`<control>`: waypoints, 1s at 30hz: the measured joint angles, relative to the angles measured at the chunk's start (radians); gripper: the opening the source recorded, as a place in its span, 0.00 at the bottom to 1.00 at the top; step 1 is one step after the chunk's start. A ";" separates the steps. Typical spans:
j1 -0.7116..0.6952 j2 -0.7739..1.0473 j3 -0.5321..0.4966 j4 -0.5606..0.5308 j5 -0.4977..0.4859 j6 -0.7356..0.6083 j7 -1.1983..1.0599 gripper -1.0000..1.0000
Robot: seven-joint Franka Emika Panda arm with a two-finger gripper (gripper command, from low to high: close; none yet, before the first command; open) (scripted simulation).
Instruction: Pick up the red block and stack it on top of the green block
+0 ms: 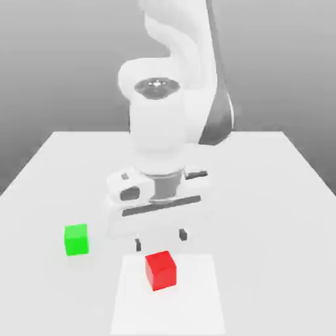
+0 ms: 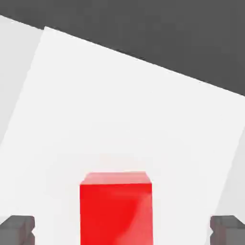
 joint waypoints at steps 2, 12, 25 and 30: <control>-0.013 0.071 0.021 0.008 0.034 0.060 -0.027 0.50; -0.049 0.172 0.069 0.021 0.084 0.143 -0.062 0.00; -0.162 -0.173 -0.048 -0.038 -0.117 -0.126 0.085 0.00; -0.273 -0.249 -0.111 -0.064 -0.171 -0.169 0.126 0.00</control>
